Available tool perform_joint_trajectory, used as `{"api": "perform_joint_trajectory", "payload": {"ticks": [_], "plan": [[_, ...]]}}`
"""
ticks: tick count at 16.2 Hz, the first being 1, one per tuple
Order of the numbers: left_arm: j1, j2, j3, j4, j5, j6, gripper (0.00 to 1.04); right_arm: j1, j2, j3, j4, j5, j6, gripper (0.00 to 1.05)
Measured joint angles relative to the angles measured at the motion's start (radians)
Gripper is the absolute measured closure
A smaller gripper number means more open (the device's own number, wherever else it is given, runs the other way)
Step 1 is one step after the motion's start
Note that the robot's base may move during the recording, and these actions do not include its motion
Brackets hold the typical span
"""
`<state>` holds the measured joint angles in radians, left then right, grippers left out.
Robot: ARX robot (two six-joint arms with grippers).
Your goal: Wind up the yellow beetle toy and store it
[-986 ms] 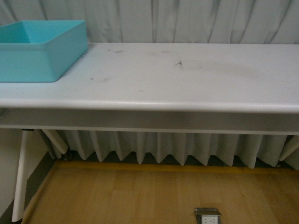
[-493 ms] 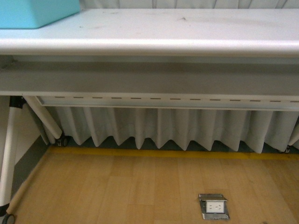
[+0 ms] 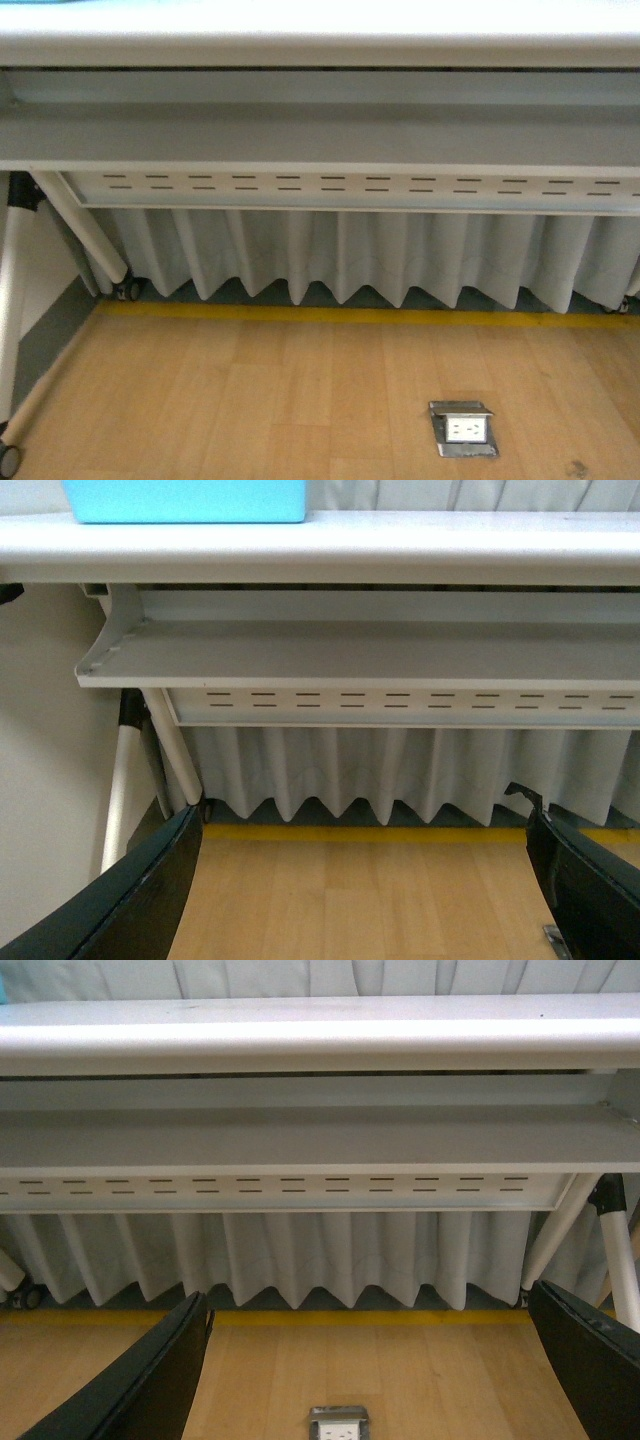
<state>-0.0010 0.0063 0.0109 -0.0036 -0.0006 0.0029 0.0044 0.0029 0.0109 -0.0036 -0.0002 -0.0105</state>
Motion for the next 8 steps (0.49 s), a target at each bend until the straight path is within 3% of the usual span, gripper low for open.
{"api": "perform_joint_trajectory", "payload": {"ticks": [8], "plan": [[0.000,0.000,0.000,-0.001,0.000,0.000,0.07,0.000,0.000,0.000,-0.001,0.001,0.000,0.07]]}}
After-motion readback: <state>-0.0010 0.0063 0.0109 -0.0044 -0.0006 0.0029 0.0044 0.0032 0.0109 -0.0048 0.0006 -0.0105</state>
